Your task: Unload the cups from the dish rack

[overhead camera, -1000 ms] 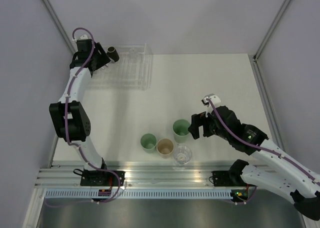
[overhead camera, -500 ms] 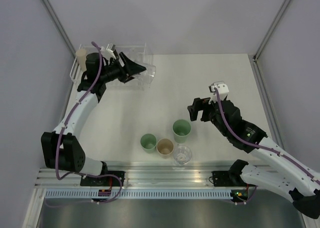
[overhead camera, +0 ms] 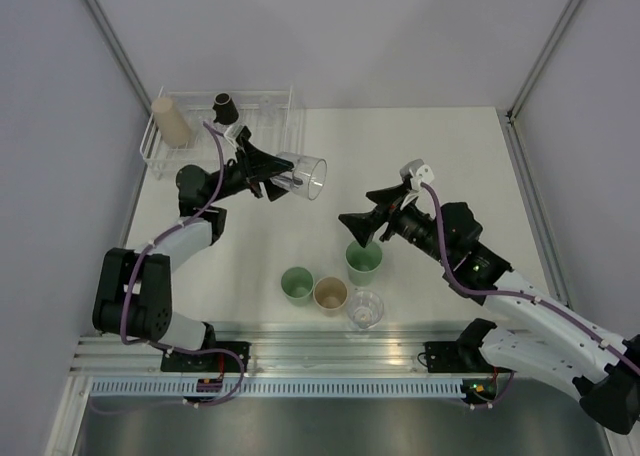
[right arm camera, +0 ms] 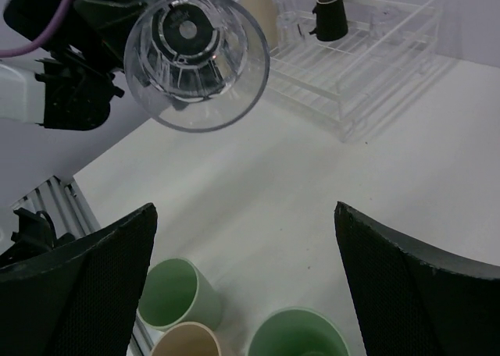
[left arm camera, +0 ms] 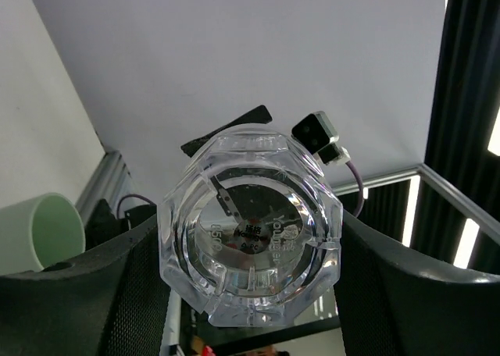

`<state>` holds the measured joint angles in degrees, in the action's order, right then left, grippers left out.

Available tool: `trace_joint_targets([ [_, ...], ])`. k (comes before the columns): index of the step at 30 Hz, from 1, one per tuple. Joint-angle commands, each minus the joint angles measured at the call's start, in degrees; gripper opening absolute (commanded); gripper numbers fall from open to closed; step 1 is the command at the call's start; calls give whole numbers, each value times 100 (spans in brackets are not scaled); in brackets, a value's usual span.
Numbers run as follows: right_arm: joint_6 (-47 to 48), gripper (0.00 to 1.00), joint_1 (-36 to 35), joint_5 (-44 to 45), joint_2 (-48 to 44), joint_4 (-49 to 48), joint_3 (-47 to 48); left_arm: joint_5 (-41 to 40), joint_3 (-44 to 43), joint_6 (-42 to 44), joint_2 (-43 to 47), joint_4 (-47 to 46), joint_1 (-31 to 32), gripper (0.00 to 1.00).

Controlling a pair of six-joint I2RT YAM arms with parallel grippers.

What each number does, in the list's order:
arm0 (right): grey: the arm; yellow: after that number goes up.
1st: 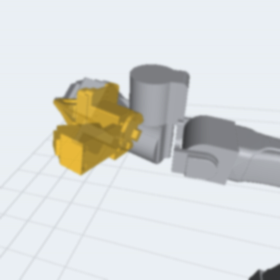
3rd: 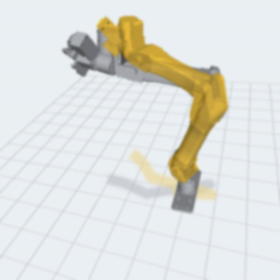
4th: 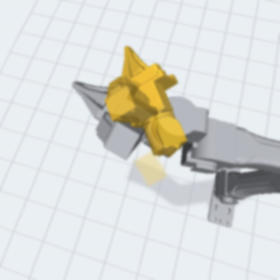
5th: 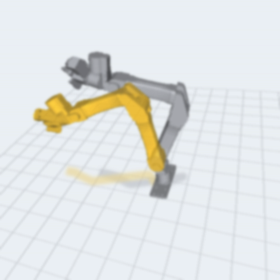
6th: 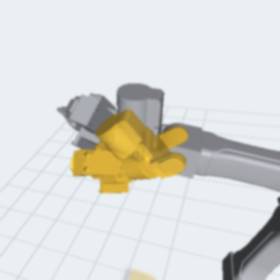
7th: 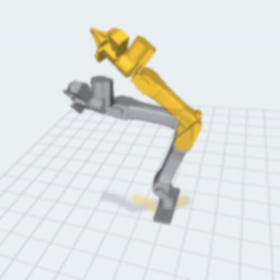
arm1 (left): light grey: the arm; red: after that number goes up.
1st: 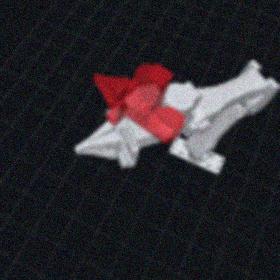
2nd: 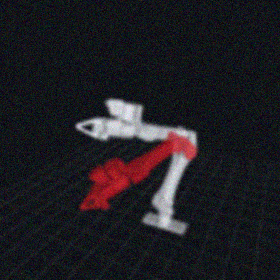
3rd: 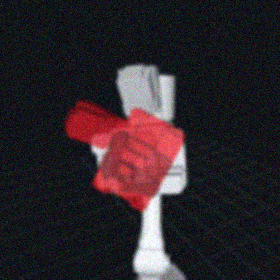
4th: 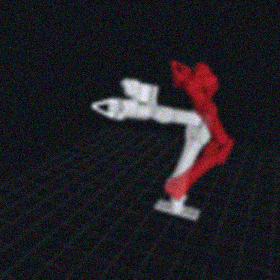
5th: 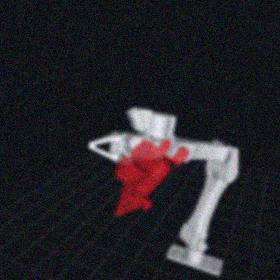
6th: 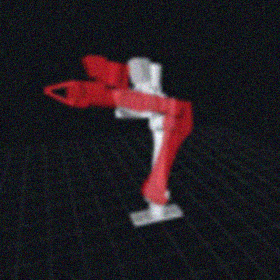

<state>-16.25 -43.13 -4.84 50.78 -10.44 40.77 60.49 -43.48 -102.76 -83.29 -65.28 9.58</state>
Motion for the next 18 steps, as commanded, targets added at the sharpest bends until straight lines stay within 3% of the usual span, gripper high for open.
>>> trace_joint_targets([
  [1,69,98,94,-719,177,-872,132,200,269,-1203,58,-2965,105,2],
  [18,-106,97,139,-1440,1495,-1769,633,148,1123,-974,515,-2859,658,2],
])
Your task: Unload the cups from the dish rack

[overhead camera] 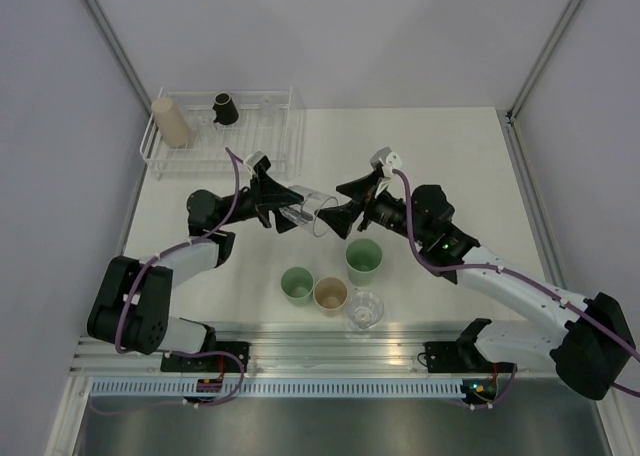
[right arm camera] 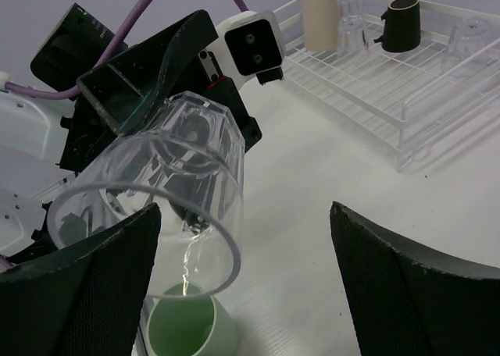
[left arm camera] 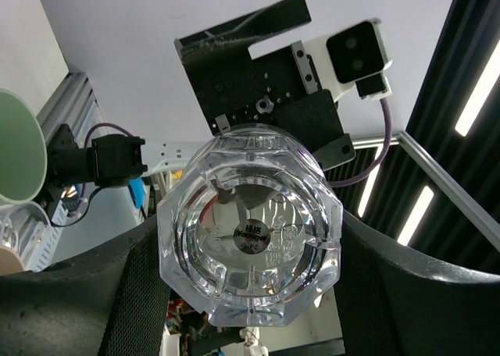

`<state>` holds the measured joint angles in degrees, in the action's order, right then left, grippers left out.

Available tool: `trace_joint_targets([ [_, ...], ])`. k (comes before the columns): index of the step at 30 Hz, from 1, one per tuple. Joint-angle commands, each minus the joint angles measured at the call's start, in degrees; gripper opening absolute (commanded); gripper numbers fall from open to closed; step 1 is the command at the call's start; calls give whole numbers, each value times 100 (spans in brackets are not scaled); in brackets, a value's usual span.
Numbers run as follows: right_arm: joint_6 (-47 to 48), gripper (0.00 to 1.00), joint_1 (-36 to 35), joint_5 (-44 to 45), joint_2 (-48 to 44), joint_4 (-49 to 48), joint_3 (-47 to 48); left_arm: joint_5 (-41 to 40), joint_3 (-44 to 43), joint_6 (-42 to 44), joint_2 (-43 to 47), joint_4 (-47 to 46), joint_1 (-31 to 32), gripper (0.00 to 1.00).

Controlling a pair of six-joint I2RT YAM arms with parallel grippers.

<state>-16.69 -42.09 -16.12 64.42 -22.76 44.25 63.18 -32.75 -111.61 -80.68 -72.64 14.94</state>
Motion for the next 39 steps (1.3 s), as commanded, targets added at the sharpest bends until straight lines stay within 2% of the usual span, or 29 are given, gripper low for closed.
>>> trace_joint_targets([
  [1,-80,91,34,-339,245,-571,347,-148,41,-45,255,-2079,167,2],
  [3,-98,78,34,-418,342,-580,400,-218,41,-10,246,-2052,298,2],
  [4,-89,58,34,-540,421,-571,444,-227,15,16,246,-2035,334,2],
  [6,-89,29,34,-664,448,-545,479,-262,-3,43,211,-2017,413,2],
  [7,-89,1,34,-673,440,-545,471,-271,6,69,194,-2000,431,2],
  [11,-89,1,34,-664,264,-545,295,-288,-12,148,36,-1982,466,2],
  [14,7,1,42,-638,80,-282,268,-315,-64,333,-158,-1921,457,28],
  [15,95,1,34,-612,18,-177,277,-350,-99,394,-219,-1868,457,52],
  [16,148,1,34,-594,-113,85,303,-367,-135,551,-280,-1815,440,65],
  [18,323,1,34,-481,-324,620,365,-402,-275,867,-483,-1562,352,84],
  [21,543,1,34,-392,-719,1350,383,-543,-468,1062,-729,-1525,133,93],
  [26,623,1,34,432,-1379,2038,216,-675,-741,1036,-1072,-1657,-280,99],
  [29,438,1,34,1528,-1188,3108,767,-719,-567,1211,-1029,-1517,-597,100],
  [30,404,1,34,1742,-751,3807,1344,-728,-496,1490,-845,-1325,-650,100],
  [31,386,1,34,1874,-503,4136,1654,-737,-443,1746,-687,-688,-676,100],
  [34,307,1,34,2025,551,5227,2902,-1051,-293,3675,497,1578,-659,100],
  [35,272,1,34,1964,1050,5491,3558,-1593,-511,5204,858,3901,-615,100],
  [37,341,1,34,1780,1466,6115,4150,-2603,-845,6471,1919,5866,-301,100],
  [38,411,1,34,1779,1885,6300,4719,-3226,-943,6938,2203,6519,-246,100],
  [39,482,1,34,1814,2098,6737,5003,-3337,-926,6977,2406,6656,-228,100],
])
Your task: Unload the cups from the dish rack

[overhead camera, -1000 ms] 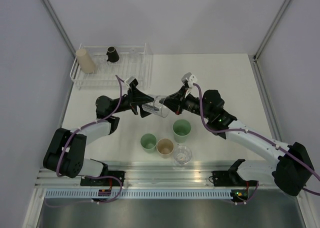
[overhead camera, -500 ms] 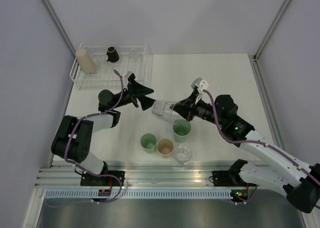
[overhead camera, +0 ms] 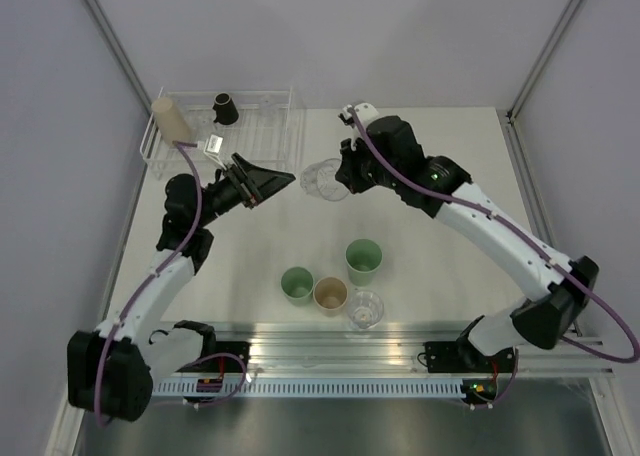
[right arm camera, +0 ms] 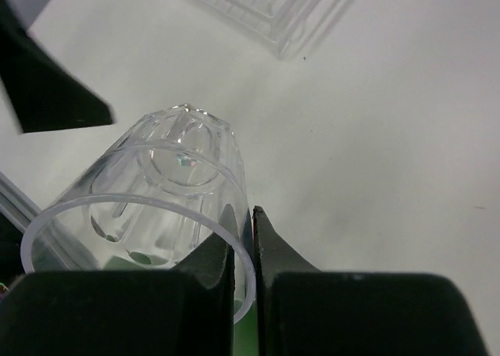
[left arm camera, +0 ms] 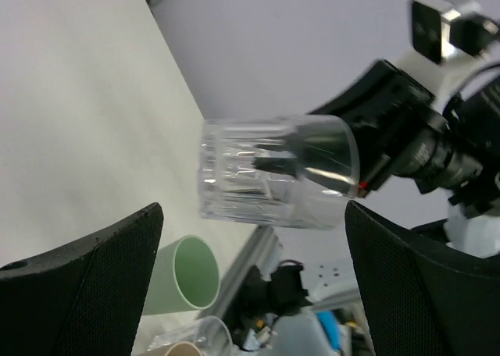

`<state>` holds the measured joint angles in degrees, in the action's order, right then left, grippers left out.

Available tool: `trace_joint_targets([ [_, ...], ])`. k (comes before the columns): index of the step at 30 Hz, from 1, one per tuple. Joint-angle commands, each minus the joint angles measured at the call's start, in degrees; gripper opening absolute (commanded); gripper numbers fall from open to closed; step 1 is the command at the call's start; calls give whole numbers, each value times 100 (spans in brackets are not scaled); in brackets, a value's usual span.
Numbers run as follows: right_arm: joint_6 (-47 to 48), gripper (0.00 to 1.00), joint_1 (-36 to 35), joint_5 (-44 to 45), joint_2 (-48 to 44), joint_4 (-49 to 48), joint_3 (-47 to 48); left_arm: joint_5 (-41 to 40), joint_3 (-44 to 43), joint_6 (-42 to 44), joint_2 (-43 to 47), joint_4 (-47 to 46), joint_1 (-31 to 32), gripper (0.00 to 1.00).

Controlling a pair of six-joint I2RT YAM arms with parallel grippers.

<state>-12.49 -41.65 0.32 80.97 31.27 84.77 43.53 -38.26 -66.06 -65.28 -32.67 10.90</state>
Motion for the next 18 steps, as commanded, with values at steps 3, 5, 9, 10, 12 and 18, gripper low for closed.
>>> trace_joint_targets([
  [3,360,1,-10,109,1478,2370,2073,-1610,-515,2642,1201,3491,158,100],
  [5,519,1,-10,30,2121,2725,2507,-1602,-472,2651,1289,3670,158,100],
  [9,721,1,-98,170,2722,3105,2501,-1628,-244,2572,1579,3820,176,100],
  [10,783,1,-115,266,2801,3122,2431,-1689,-174,2581,1640,3855,167,100],
  [12,845,1,-185,503,3003,3254,2342,-1725,-120,2607,1834,4021,176,100],
  [18,827,1,-423,522,2837,3008,1868,-1980,-129,2809,2221,4382,176,100],
])
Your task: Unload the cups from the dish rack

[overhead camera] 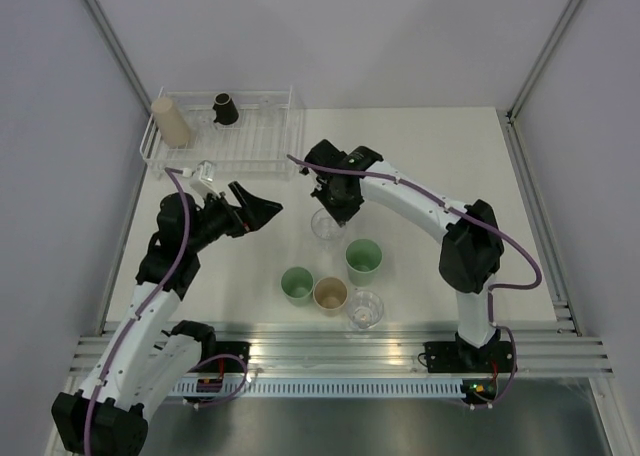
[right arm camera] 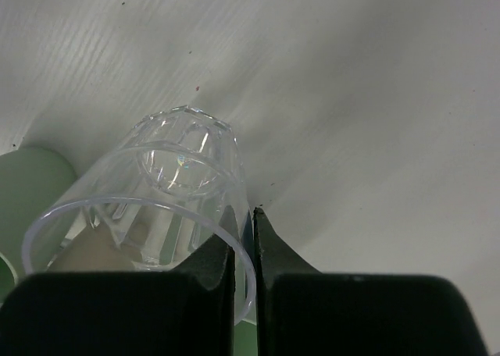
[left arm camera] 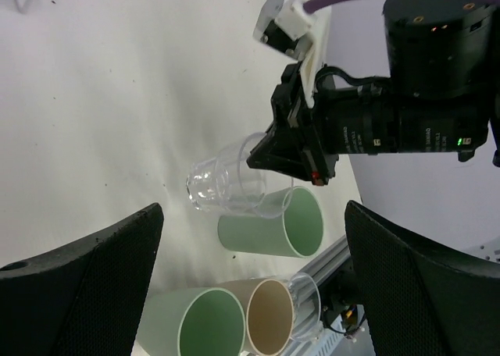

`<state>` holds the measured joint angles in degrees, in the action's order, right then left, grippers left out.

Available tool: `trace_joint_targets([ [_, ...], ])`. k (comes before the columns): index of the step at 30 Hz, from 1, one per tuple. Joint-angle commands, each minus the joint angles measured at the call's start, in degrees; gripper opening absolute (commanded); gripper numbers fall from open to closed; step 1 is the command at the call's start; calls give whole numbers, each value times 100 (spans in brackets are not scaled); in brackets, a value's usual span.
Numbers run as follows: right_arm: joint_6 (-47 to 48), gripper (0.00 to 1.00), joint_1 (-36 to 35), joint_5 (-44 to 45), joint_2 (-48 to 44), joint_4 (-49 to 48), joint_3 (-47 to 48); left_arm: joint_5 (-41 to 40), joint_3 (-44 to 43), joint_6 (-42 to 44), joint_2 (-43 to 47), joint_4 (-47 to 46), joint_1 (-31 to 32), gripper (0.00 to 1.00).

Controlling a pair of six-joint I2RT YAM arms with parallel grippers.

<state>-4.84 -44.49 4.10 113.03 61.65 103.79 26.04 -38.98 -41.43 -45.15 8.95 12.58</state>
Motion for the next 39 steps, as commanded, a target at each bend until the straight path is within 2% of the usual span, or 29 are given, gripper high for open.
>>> trace_joint_targets([
  [1,62,1,-165,126,-396,-47,-121,-249,-66,372,217,291,-1,100],
  [10,10,1,-560,20,-387,-688,-1026,-257,13,372,234,370,8,100],
  [17,-79,1,-614,-58,-466,-1155,-1212,-240,13,416,208,371,-1,100],
  [24,-96,18,-614,-199,-501,-1296,-1203,-328,-22,469,182,414,8,100],
  [32,-78,20,-614,-181,-484,-1269,-1264,-301,-92,452,15,458,8,100],
  [39,-35,27,-622,-225,-475,-1278,-1326,-284,-110,443,23,459,-1,100],
])
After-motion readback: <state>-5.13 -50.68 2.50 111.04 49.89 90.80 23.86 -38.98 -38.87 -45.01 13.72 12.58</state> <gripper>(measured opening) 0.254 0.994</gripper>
